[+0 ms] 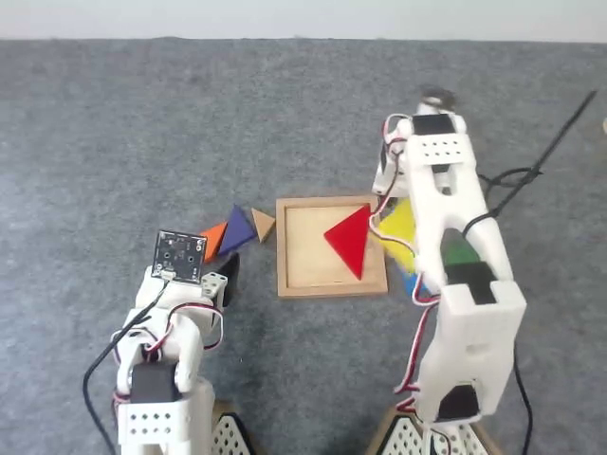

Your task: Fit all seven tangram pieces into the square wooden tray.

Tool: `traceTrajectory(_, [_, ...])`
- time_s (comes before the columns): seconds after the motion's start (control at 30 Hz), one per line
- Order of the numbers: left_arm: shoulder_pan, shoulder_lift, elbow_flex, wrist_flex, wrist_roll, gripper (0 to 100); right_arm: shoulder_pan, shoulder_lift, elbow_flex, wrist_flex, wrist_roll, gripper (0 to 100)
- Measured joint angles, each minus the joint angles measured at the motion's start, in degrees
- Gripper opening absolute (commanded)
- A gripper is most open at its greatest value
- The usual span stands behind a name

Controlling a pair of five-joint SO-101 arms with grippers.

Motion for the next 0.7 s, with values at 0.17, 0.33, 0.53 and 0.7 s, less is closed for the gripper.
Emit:
traceTrajectory(0.17, [0.0, 0.0, 0.0, 0.0, 0.0, 25, -4.7, -1.8, 0.0, 0.0, 14.0, 14.4])
traceTrajectory(0.33, [0.0, 0.0, 0.0, 0.0, 0.0, 25, -9.2, -1.8, 0.0, 0.1, 21.0, 14.4])
traceTrajectory(0.53, [0.0, 0.0, 0.0, 0.0, 0.0, 25, -6.7, -1.9, 0.0, 2.8, 21.6, 14.4])
traceTrajectory(0.7, [0.0, 0.0, 0.0, 0.0, 0.0, 25, 4.5, -1.9, 0.0, 4.2, 20.5, 14.3])
